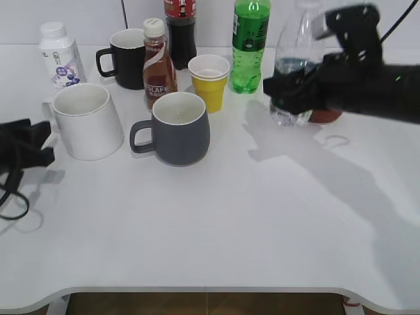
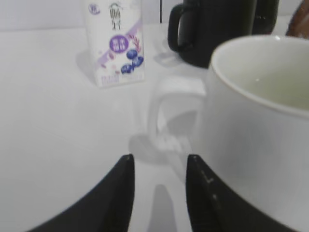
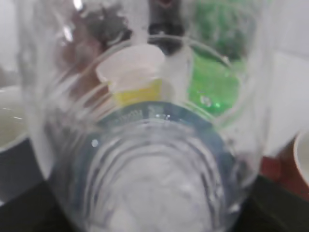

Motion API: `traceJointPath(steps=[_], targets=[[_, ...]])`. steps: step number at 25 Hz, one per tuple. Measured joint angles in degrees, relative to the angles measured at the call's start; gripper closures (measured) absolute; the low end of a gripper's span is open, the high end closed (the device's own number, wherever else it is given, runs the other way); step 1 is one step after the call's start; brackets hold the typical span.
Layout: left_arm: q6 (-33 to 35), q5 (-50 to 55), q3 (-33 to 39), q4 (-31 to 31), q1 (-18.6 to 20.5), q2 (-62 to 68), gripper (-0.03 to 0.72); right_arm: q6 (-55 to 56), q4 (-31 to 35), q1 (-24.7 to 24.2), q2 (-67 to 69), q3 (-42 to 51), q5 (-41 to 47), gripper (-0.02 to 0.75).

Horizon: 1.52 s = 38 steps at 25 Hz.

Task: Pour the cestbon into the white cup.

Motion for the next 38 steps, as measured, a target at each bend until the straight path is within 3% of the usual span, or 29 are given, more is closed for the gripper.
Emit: traceJointPath(steps=[4, 19, 29, 36, 38], targets=[[-0.11, -0.16, 3.43, 0.05, 0.00, -2.36, 0.408, -2.90, 3.39, -0.07, 6.09, 0.00, -3.45, 0.276], [-0.15, 0.05, 3.84, 2.22, 0.00, -5.69, 0.408, -10.66, 3.76, -0.09, 10.13, 0.76, -5.95, 0.244], [-0.15, 3.31, 3.88, 2.35, 0.00, -8.80, 0.408, -11.76, 4.16, -0.09, 9.67, 1.00, -7.60, 0.128], [-0.17, 12.74, 3.88, 2.41, 0.00, -19.18, 0.408, -11.83, 4.23, -0.09, -0.23, 1.22, -6.72, 0.127], [-0.92, 19.55, 2.99, 2.41, 0.00, -25.16, 0.408, -11.41, 4.18, -0.09, -5.73, 1.22, -3.92, 0.127]])
